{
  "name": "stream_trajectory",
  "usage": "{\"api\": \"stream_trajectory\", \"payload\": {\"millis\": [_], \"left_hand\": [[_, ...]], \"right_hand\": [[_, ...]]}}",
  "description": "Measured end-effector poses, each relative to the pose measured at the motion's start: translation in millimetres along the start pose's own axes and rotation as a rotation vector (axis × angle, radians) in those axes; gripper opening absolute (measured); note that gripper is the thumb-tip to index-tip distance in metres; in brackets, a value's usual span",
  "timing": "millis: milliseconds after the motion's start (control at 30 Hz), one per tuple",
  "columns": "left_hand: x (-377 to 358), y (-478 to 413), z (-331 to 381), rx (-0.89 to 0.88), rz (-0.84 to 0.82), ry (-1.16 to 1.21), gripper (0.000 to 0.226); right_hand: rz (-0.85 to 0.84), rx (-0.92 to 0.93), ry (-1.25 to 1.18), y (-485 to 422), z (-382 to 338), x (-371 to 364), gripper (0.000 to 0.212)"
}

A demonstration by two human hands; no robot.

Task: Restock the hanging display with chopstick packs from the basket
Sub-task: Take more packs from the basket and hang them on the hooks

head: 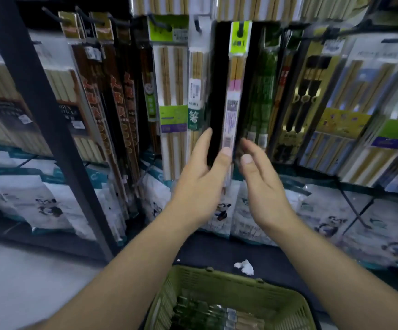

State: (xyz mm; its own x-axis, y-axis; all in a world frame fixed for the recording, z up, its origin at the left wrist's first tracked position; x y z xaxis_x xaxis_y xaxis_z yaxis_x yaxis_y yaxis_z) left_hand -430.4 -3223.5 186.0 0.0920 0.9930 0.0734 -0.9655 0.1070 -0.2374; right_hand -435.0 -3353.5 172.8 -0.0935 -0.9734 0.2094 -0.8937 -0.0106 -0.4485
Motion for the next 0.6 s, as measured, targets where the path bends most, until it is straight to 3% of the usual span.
{"api": "stream_trajectory", "payload": {"millis": [100, 200, 433, 600], "left_hand": [[16, 42, -48, 0.070, 0.091, -0.055, 0.044], [34, 76, -118, 0.211, 0.147, -0.254, 0.030], [99, 175, -296, 0.736, 0.138, -0.786, 0.040], [117, 236, -361, 0.913, 0.086, -0.770, 0.047]], "right_hand": [[-0.059, -0.162, 0.122, 56, 59, -4, 0.015], [-0.227, -0.312, 0.328, 115, 125, -20, 0.017], [-0.768, -0.605, 0.644, 280, 282, -67, 0.013], [-1.012, -0.743, 0.678, 368, 351, -83, 0.015]]}}
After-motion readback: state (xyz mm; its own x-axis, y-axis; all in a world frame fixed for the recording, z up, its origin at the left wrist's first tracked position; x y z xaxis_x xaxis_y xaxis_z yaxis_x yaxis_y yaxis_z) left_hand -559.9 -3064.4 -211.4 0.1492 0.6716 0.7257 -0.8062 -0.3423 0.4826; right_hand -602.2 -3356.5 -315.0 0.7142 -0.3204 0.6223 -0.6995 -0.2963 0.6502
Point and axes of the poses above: each hand's wrist, its own y-axis away from the middle knuckle, its own x-axis out of the back of the hand, z = x × y, the point moved 10 cm from there along -y, towards the middle knuckle, and after that the axes turned 5 degrees about x, right-handed, at the moved point
